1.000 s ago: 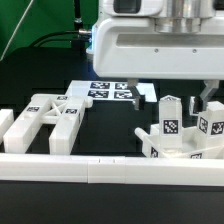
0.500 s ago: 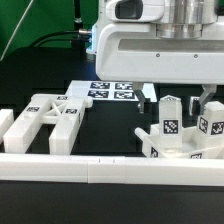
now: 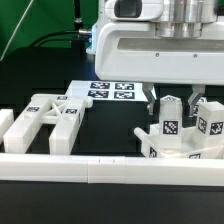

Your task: Assemble chair

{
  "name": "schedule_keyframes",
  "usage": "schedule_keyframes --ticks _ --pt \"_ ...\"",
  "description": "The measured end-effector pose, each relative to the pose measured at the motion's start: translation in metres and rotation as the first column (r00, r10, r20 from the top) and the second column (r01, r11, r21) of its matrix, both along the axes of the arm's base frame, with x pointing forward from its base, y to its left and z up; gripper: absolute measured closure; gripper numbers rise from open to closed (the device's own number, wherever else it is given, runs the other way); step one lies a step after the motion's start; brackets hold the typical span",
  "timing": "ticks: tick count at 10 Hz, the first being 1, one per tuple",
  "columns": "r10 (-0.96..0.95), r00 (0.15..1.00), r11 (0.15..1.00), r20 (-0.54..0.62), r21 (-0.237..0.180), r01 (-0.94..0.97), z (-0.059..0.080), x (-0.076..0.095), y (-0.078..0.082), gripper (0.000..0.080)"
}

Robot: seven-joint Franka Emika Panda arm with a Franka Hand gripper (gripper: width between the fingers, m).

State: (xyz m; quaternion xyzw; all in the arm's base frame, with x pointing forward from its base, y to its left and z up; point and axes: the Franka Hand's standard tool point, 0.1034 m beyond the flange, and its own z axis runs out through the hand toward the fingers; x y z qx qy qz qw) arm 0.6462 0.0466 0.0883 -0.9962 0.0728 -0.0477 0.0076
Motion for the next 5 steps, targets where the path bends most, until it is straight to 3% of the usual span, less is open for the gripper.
schedule_keyframes --ticks 3,5 --pt "-0.223 0.975 0.975 -0.005 0.023 0.223 -0.0001 -0.0001 -0.0001 0.0512" --pt "-0.435 0.9 0.899 -0.015 0.04 0.435 -0.0003 -0.0006 -0.0004 0.0512"
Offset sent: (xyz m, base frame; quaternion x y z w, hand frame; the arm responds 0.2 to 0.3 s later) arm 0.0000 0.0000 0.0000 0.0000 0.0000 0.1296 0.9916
